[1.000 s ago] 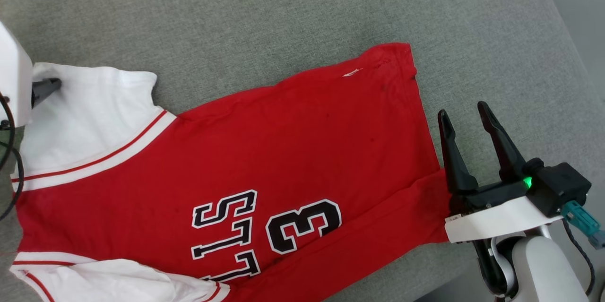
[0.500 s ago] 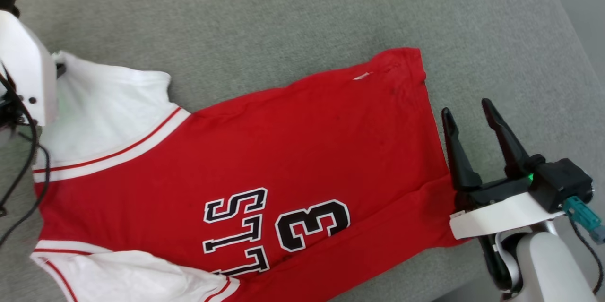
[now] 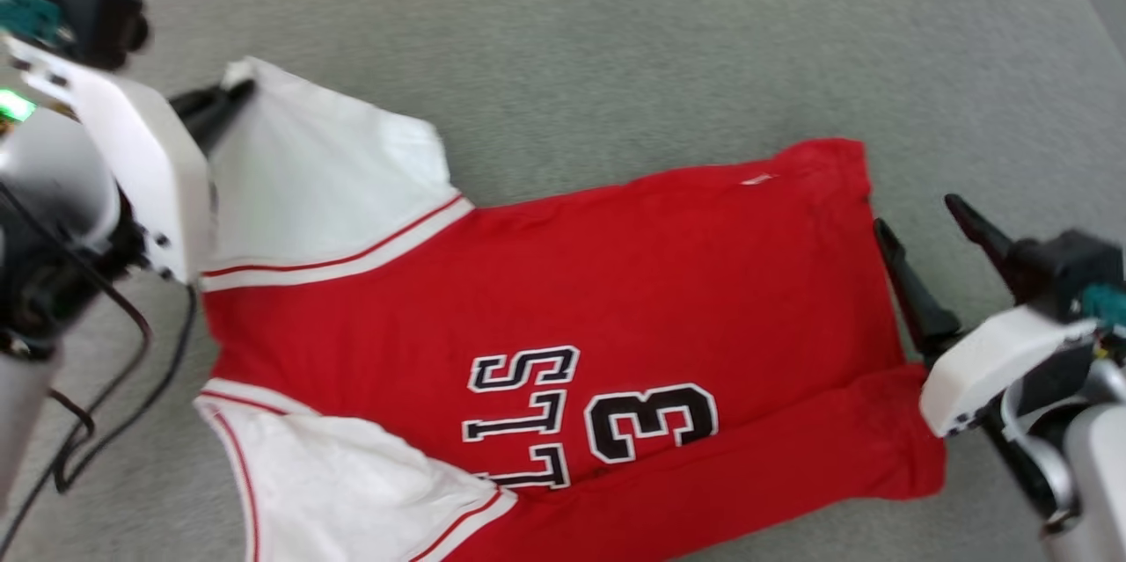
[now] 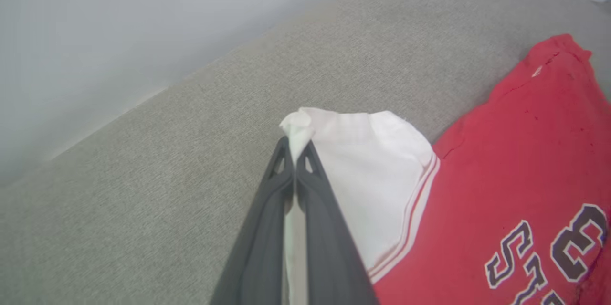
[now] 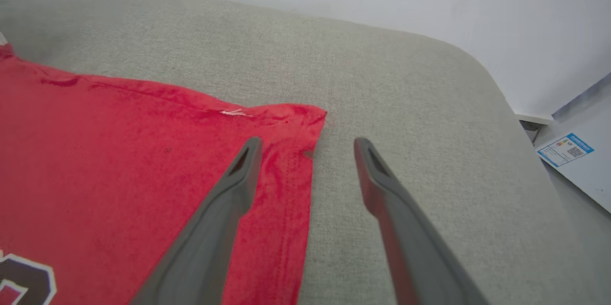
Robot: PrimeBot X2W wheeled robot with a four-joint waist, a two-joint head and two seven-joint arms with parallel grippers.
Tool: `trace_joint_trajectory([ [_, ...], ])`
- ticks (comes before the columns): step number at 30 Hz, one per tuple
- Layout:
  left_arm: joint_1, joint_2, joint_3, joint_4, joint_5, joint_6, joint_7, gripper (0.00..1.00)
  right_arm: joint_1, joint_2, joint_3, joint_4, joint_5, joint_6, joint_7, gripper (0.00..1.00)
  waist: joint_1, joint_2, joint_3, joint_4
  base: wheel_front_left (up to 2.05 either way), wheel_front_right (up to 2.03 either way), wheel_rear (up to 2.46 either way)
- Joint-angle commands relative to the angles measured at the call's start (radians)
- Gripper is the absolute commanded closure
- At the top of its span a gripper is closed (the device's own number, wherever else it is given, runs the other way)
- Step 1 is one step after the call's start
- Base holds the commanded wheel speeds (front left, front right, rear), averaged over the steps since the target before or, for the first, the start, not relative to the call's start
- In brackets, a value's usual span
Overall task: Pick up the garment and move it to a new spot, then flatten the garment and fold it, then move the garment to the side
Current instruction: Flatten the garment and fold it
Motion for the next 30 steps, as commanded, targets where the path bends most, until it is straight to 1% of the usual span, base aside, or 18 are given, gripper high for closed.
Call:
trace_joint_trajectory([
  [1, 0.033, 0.001, -0.003, -0.054, -0.004, -0.001, -0.015, 1.00, -0.035, -0.039, 0.010, -0.015, 0.037, 0.000, 0.081, 0.00, 0.0000, 0.0000, -0.018, 0.048, 0.00, 0.00, 0.00],
  [2, 0.047, 0.002, -0.002, -0.084, -0.006, -0.001, -0.023, 1.00, -0.049, -0.065, 0.011, -0.017, 0.049, -0.001, 0.139, 0.00, 0.0000, 0.0000, -0.017, 0.060, 0.00, 0.00, 0.00],
  [3, 0.047, 0.002, -0.002, -0.084, -0.006, -0.001, -0.023, 1.00, -0.049, -0.065, 0.011, -0.017, 0.049, -0.001, 0.139, 0.00, 0.0000, 0.0000, -0.017, 0.060, 0.00, 0.00, 0.00],
  [8, 0.112, 0.003, 0.005, -0.235, -0.016, 0.014, -0.054, 1.00, -0.142, -0.178, 0.041, -0.023, 0.101, -0.001, 0.394, 0.00, 0.0000, 0.0000, 0.007, 0.120, 0.00, 0.00, 0.00],
  [11, 0.141, 0.001, 0.009, -0.308, -0.022, 0.023, -0.069, 1.00, -0.203, -0.222, 0.058, -0.001, 0.128, -0.001, 0.502, 0.00, 0.0000, 0.0000, 0.030, 0.153, 0.00, 0.00, 0.00],
  [14, 0.158, -0.002, 0.007, -0.365, -0.021, 0.024, -0.079, 1.00, -0.259, -0.268, 0.084, 0.042, 0.144, -0.001, 0.583, 0.00, 0.0000, 0.0000, 0.055, 0.186, 0.00, 0.00, 0.00],
  [17, 0.160, -0.008, 0.002, -0.406, -0.014, 0.023, -0.089, 1.00, -0.300, -0.304, 0.124, 0.090, 0.150, -0.001, 0.633, 0.00, 0.0000, 0.0000, 0.081, 0.217, 0.00, 0.00, 0.00],
  [20, 0.157, -0.015, -0.010, -0.434, -0.008, 0.019, -0.099, 1.00, -0.328, -0.336, 0.170, 0.138, 0.139, -0.001, 0.657, 0.00, 0.0000, 0.0000, 0.101, 0.241, 0.00, 0.00, 0.00],
  [25, 0.141, -0.025, -0.030, -0.449, 0.001, 0.015, -0.113, 1.00, -0.336, -0.340, 0.263, 0.207, 0.163, 0.001, 0.674, 0.00, 0.0000, 0.0000, 0.121, 0.267, 0.00, 0.00, 0.00],
  [29, 0.138, -0.027, -0.035, -0.436, 0.001, 0.010, -0.126, 1.00, -0.310, -0.336, 0.345, 0.256, 0.196, 0.006, 0.710, 0.00, 0.0000, 0.0000, 0.126, 0.276, 0.00, 0.00, 0.00],
  [30, 0.138, -0.025, -0.036, -0.432, 0.002, 0.009, -0.131, 1.00, -0.302, -0.332, 0.360, 0.266, 0.209, 0.006, 0.722, 0.02, 0.0000, 0.0000, 0.126, 0.276, 0.00, 0.00, 0.00],
])
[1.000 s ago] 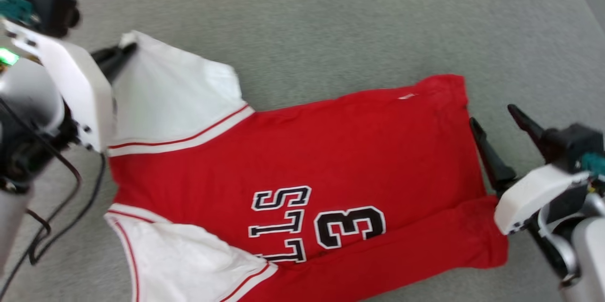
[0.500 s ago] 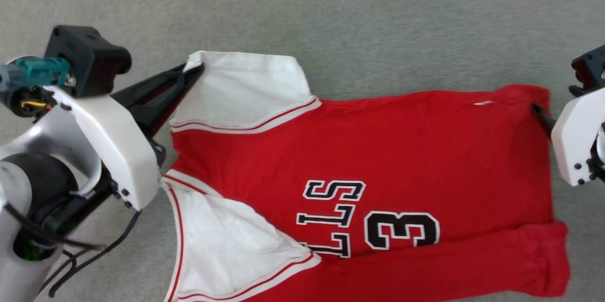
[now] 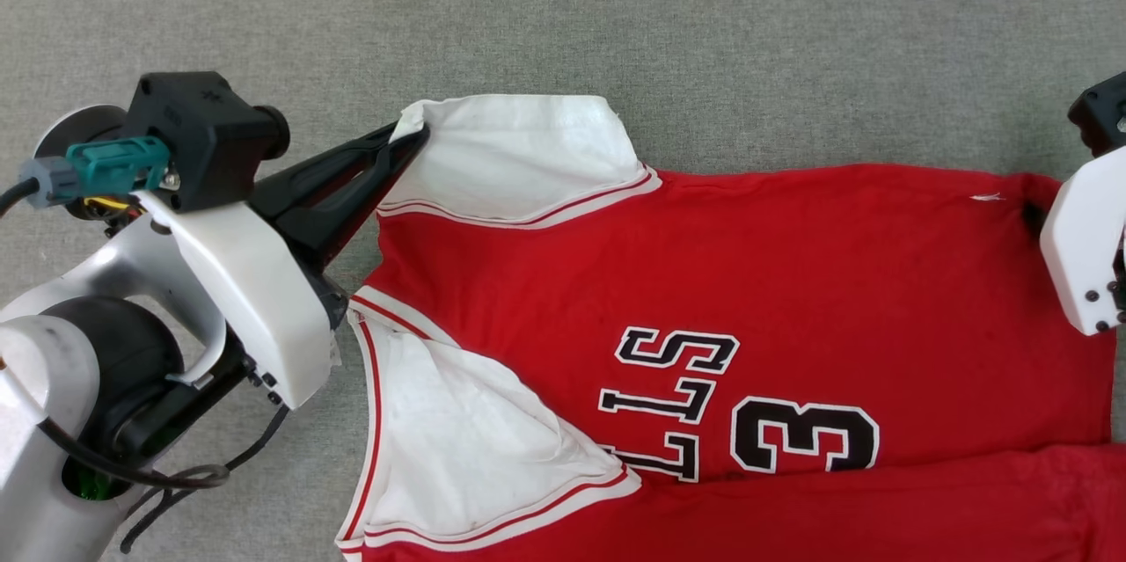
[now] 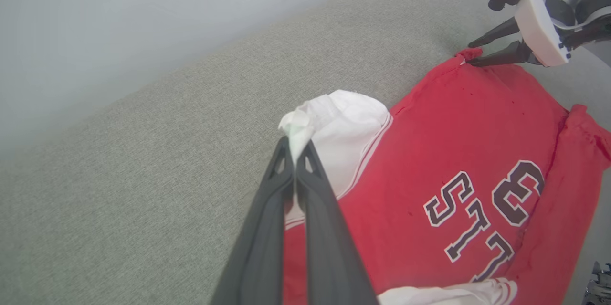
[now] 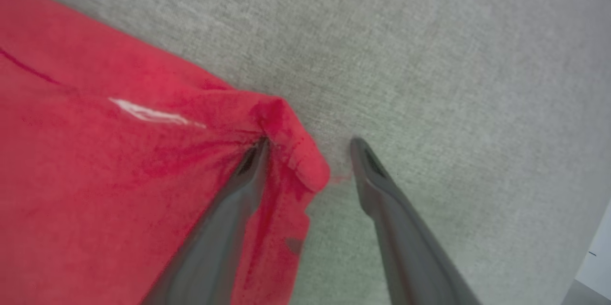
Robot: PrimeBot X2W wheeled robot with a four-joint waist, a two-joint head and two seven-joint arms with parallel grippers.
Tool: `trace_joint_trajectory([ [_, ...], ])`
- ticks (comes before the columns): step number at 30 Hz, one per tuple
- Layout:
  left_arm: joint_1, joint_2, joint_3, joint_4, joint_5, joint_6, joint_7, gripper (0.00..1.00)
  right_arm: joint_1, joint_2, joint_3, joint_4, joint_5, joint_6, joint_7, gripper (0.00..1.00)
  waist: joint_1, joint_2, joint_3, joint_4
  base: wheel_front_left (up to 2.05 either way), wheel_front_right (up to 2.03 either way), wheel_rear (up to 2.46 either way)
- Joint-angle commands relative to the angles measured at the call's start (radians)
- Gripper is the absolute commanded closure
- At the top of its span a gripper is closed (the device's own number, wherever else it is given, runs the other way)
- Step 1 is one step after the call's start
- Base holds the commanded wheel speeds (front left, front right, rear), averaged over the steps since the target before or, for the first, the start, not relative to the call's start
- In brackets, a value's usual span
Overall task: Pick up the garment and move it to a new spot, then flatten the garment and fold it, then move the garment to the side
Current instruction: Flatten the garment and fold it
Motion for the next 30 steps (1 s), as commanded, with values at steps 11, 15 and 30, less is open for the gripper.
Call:
trace_joint_trajectory([
  [11, 0.030, 0.010, 0.011, 0.073, 0.014, 0.005, -0.052, 1.00, 0.026, 0.049, 0.050, 0.088, 0.040, 0.009, -0.054, 1.00, 0.0001, 0.0000, -0.057, -0.026, 0.00, 0.00, 0.00],
  [15, 0.066, 0.014, 0.020, 0.098, 0.006, 0.015, -0.072, 1.00, 0.013, 0.062, -0.002, 0.090, 0.036, 0.008, -0.150, 1.00, 0.0001, 0.0000, -0.105, -0.042, 0.00, 0.00, 0.00],
  [30, 0.340, 0.056, 0.055, 0.039, -0.052, 0.093, -0.121, 1.00, 0.261, 0.095, -0.194, -0.054, 0.087, 0.008, -0.285, 1.00, 0.0001, 0.0000, -0.278, -0.050, 0.00, 0.00, 0.00],
])
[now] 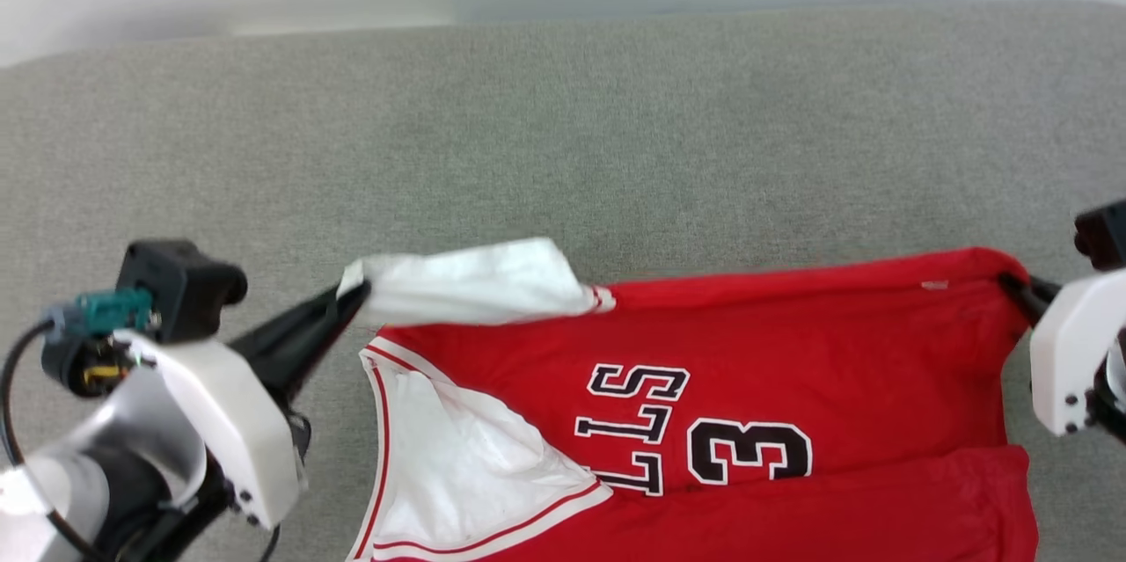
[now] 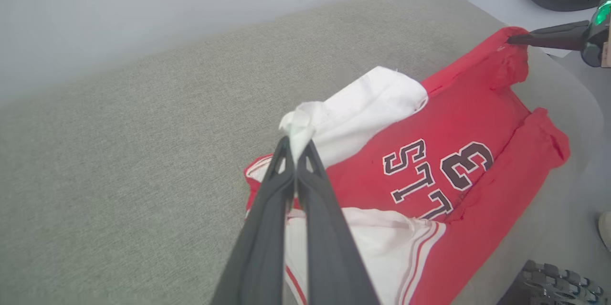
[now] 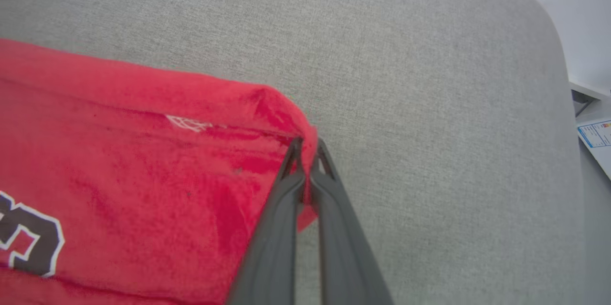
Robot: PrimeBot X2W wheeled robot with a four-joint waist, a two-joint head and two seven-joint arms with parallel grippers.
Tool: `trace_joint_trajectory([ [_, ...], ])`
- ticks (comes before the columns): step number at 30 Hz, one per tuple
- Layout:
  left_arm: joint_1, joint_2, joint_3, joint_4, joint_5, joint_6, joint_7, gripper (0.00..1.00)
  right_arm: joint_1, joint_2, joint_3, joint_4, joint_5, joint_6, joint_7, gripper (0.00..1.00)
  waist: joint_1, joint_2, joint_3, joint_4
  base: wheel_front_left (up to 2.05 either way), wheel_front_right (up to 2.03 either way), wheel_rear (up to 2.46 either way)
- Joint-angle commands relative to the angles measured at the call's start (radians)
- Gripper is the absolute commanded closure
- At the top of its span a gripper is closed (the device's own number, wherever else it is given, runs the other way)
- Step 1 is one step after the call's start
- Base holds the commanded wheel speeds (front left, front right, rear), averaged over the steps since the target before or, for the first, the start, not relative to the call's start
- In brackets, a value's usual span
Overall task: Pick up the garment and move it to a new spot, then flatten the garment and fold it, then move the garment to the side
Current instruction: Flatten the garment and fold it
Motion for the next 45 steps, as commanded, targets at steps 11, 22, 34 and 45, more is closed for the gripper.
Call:
trace_joint_trajectory([
  [11, 0.270, 0.028, -0.013, -0.037, -0.045, 0.062, -0.023, 1.00, 0.295, 0.031, -0.094, -0.161, 0.018, -0.001, -0.015, 1.00, 0.0000, 0.0000, -0.047, 0.009, 0.00, 0.00, 0.00],
  [22, 0.323, 0.004, -0.116, 0.069, -0.023, 0.036, 0.015, 1.00, 0.371, -0.047, 0.019, -0.122, 0.030, -0.001, -0.047, 1.00, 0.0000, 0.0000, -0.042, 0.012, 0.00, 0.00, 0.00],
  [34, 0.280, -0.046, -0.214, 0.198, 0.052, -0.002, 0.014, 0.09, 0.294, -0.121, 0.198, -0.016, 0.050, -0.001, -0.102, 0.82, 0.0000, 0.0000, -0.035, 0.007, 0.00, 0.00, 0.00],
  [45, 0.273, -0.103, -0.153, 0.196, 0.038, 0.017, -0.125, 0.00, 0.255, -0.087, 0.119, -0.055, 0.147, -0.001, -0.123, 0.00, 0.0000, 0.0000, -0.106, 0.001, 0.00, 0.00, 0.00],
])
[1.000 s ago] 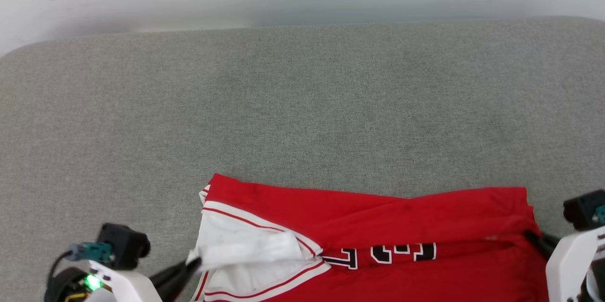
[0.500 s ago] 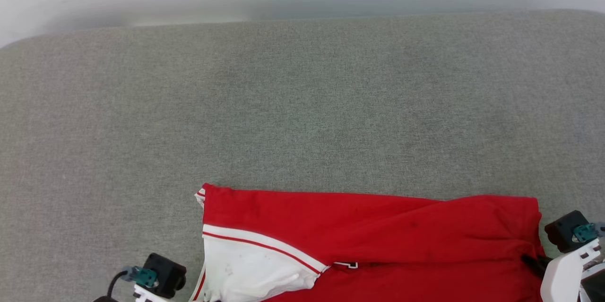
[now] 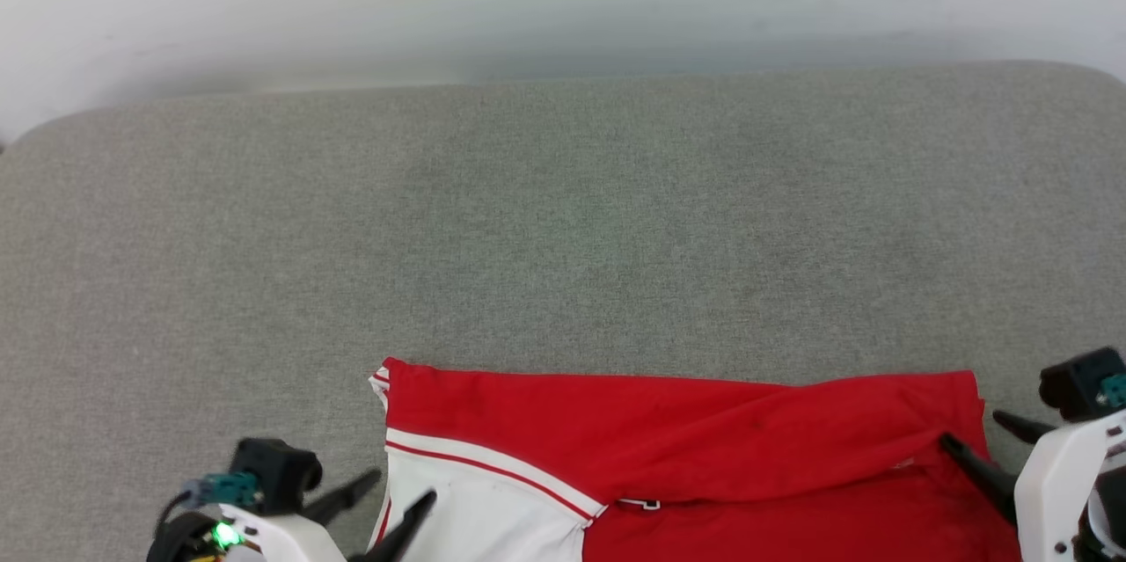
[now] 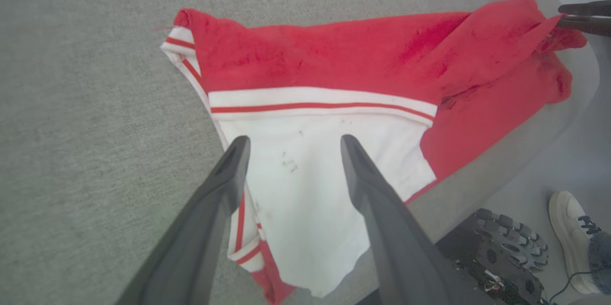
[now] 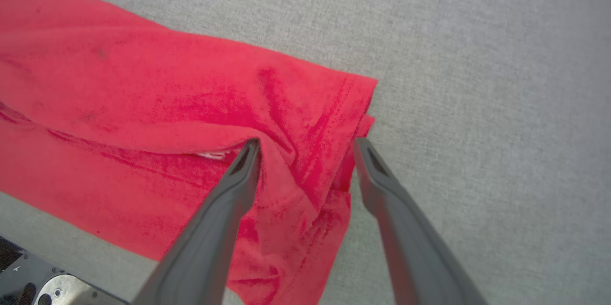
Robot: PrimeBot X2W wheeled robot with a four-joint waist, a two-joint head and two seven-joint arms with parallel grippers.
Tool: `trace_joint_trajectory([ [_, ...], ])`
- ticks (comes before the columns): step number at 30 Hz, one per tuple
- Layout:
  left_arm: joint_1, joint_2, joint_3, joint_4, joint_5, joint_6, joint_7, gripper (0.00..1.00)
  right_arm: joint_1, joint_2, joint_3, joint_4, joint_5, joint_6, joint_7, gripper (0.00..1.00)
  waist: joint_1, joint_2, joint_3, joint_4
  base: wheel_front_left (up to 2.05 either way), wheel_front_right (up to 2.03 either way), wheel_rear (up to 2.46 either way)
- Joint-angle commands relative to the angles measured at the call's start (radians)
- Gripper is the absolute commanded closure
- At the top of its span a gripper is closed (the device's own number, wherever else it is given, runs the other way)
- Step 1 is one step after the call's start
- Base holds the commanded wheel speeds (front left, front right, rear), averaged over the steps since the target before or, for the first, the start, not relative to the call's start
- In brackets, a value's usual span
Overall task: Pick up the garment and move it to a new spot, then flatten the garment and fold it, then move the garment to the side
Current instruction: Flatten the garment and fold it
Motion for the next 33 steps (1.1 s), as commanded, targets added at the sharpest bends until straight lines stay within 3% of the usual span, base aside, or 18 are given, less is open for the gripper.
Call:
trace_joint_trajectory([
  [1, -0.012, -0.006, 0.017, -0.008, 0.001, 0.007, -0.025, 0.00, -0.012, 0.010, -0.017, -0.012, 0.007, -0.001, -0.001, 0.00, 0.0001, 0.0000, -0.012, -0.002, 0.00, 0.00, 0.00],
  [5, -0.029, -0.042, 0.089, -0.024, 0.021, 0.035, -0.167, 0.00, 0.003, 0.043, -0.099, -0.057, 0.014, -0.001, 0.024, 0.00, 0.0001, 0.0000, -0.026, -0.005, 0.00, 0.00, 0.00],
  [12, -0.016, -0.110, 0.189, 0.015, 0.118, 0.098, -0.468, 0.00, 0.068, 0.164, -0.266, -0.082, -0.043, -0.001, 0.109, 0.00, 0.0001, 0.0000, -0.030, -0.008, 0.00, 0.00, 0.00],
  [17, 0.001, -0.188, 0.277, 0.022, 0.174, 0.111, -0.542, 0.00, 0.117, 0.262, -0.378, -0.080, -0.111, -0.001, 0.156, 0.00, 0.0001, 0.0000, -0.021, -0.004, 0.00, 0.00, 0.00],
  [23, 0.031, -0.305, 0.422, -0.039, 0.347, 0.043, -0.545, 0.00, 0.149, 0.361, -0.466, -0.075, -0.143, -0.001, 0.187, 0.00, 0.0001, 0.0000, -0.003, 0.009, 0.00, 0.00, 0.00],
  [29, 0.056, -0.407, 0.503, -0.027, 0.437, -0.053, -0.545, 0.00, 0.157, 0.416, -0.525, -0.048, -0.153, -0.001, 0.193, 0.00, 0.0001, 0.0000, 0.019, 0.024, 0.00, 0.00, 0.00],
  [33, 0.038, -0.448, 0.529, -0.019, 0.470, -0.094, -0.545, 0.00, 0.150, 0.434, -0.545, -0.002, -0.159, -0.001, 0.198, 0.00, 0.0001, 0.0000, 0.042, 0.037, 0.00, 0.00, 0.00],
])
